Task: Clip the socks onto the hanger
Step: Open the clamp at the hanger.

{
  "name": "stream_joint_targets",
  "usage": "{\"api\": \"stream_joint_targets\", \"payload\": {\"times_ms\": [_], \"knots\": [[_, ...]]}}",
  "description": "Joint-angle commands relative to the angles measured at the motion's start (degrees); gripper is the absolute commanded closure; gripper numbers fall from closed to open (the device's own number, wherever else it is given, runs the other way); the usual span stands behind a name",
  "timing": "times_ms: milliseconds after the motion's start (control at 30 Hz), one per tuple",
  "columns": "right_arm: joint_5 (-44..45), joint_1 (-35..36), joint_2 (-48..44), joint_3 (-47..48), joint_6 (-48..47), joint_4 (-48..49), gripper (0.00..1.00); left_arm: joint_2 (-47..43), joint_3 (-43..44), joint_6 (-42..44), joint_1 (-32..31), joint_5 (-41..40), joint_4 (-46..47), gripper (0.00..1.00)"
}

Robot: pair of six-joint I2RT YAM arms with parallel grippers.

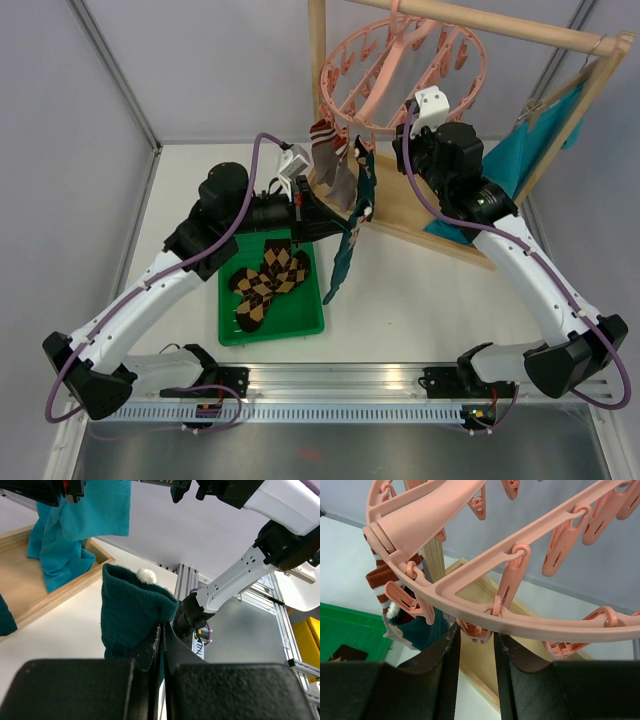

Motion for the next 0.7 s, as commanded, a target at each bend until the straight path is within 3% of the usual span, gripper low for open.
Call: {"api": "stream_joint_targets", "payload": {"times_ms": [0, 433, 667], "knots": [[-0.9, -0.1, -0.9, 1.3, 1.9, 4.2, 0.65, 0.8, 0.2, 1.3, -0.4, -1.4, 2.6, 0.98], [-2.9, -0.1, -1.0, 3.9, 8.8, -1.0, 0.97, 7.4, -0.2, -2.1, -1.6, -5.9, 13.4, 0.98], [-3.9, 0.4, -1.6, 4.8, 11.8, -4.9, 1.0, 11.9, 1.4, -1.8, -1.8, -8.2, 17.2, 0.98]]}}
